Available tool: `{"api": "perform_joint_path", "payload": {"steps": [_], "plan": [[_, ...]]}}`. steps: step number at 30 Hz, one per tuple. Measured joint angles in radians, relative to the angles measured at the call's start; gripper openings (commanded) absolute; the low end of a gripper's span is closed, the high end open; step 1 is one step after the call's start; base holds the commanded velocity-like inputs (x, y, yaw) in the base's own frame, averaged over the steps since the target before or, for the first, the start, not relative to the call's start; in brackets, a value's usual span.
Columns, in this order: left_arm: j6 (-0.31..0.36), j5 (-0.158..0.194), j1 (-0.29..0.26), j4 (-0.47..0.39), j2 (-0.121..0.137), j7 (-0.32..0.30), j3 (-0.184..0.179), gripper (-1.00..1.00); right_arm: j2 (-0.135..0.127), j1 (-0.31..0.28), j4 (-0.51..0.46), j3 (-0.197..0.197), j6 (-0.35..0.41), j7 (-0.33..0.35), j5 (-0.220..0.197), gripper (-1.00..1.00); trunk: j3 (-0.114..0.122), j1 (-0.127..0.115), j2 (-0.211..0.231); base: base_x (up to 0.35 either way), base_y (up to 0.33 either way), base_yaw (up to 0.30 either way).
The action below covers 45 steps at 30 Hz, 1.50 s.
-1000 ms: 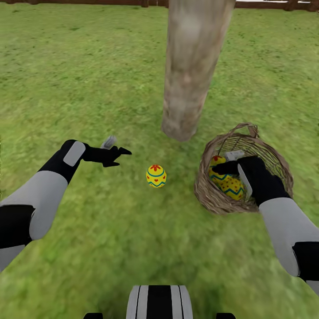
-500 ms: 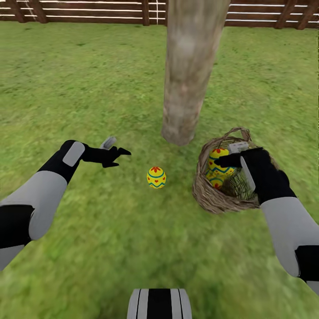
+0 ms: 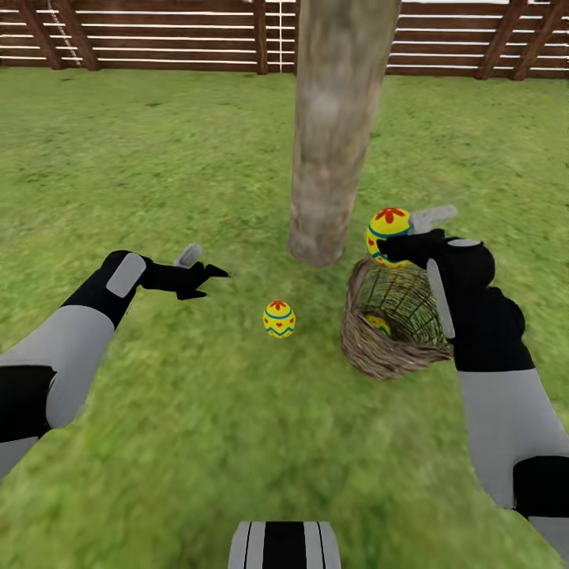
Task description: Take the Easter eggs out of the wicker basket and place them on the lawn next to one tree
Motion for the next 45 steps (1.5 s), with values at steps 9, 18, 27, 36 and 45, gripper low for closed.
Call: {"api": "perform_joint_path", "payload": {"steps": [9,18,27,36,45], "plan": [[-0.011,-0.001,0.002,0.005,0.108,0.002,0.0,1.0,0.246,0.01,0.046,0.014,-0.006,-0.095,-0.002,-1.0,0.008,-0.001,0.001,0.0,0.0,0.0],[-0.057,-0.009,0.001,0.101,0.109,0.002,0.002,1.0,0.292,0.104,0.266,0.216,-0.211,-0.09,-0.065,-1.0,0.008,-0.001,0.001,0.0,0.173,0.0],[-0.172,-0.013,0.003,0.238,0.111,-0.047,0.001,1.0,0.287,0.201,0.272,0.221,-0.368,-0.091,-0.171,-1.0,0.008,-0.001,0.001,0.034,0.327,0.0],[-0.589,-0.276,0.17,0.455,0.163,-0.947,-0.007,1.0,0.293,0.287,0.458,0.227,-0.759,-0.098,-0.172,-1.0,0.008,-0.001,0.001,0.116,0.142,0.0],[-0.727,-0.286,0.299,0.462,0.15,-1.106,0.002,1.0,0.293,0.309,0.667,0.226,-0.965,-0.091,-0.187,-1.0,0.008,-0.001,0.001,0.114,0.258,0.0]]}}
